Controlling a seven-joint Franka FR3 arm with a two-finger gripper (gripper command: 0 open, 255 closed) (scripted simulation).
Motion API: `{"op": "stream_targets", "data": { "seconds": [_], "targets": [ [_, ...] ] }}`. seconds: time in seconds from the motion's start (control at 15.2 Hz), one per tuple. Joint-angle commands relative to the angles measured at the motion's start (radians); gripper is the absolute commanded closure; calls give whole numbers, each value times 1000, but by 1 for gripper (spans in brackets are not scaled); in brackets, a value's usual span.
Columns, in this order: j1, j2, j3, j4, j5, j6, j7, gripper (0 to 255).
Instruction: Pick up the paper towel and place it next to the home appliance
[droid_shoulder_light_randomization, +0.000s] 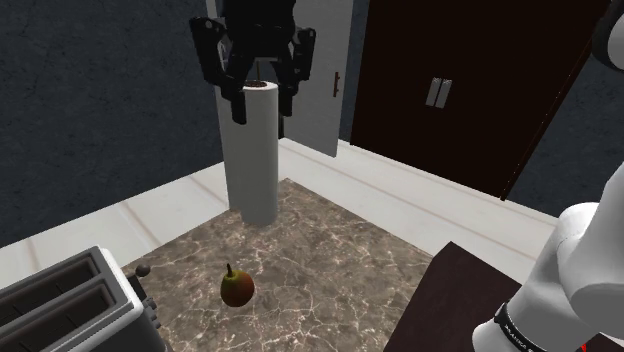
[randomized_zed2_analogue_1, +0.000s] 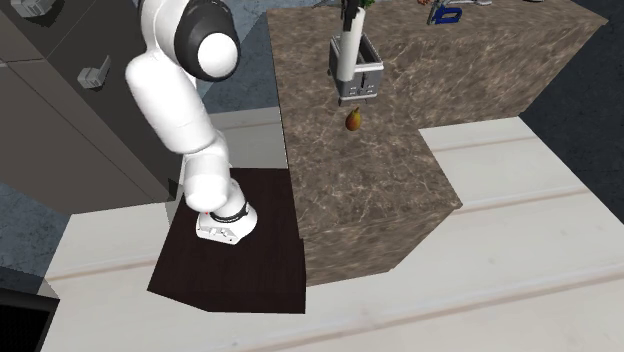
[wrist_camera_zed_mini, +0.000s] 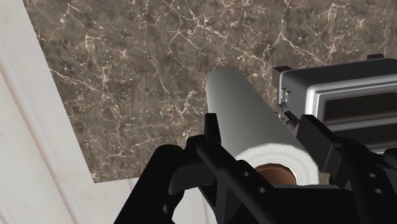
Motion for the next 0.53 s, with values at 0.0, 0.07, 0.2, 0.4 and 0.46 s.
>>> {"op": "stream_targets", "data": {
  "seconds": [0.0,0.07,0.2,0.4,0.46],
  "targets": [
    [37,84,34,91,-46,-16,64,255],
    [62,130,50,143,-74,-27,95,255],
    [124,232,74,264,-138,-61,156,255],
    [173,293,77,328,-175,-71,189,255],
    [163,279,76,294,-166,-49,185,255]
  ]
}}
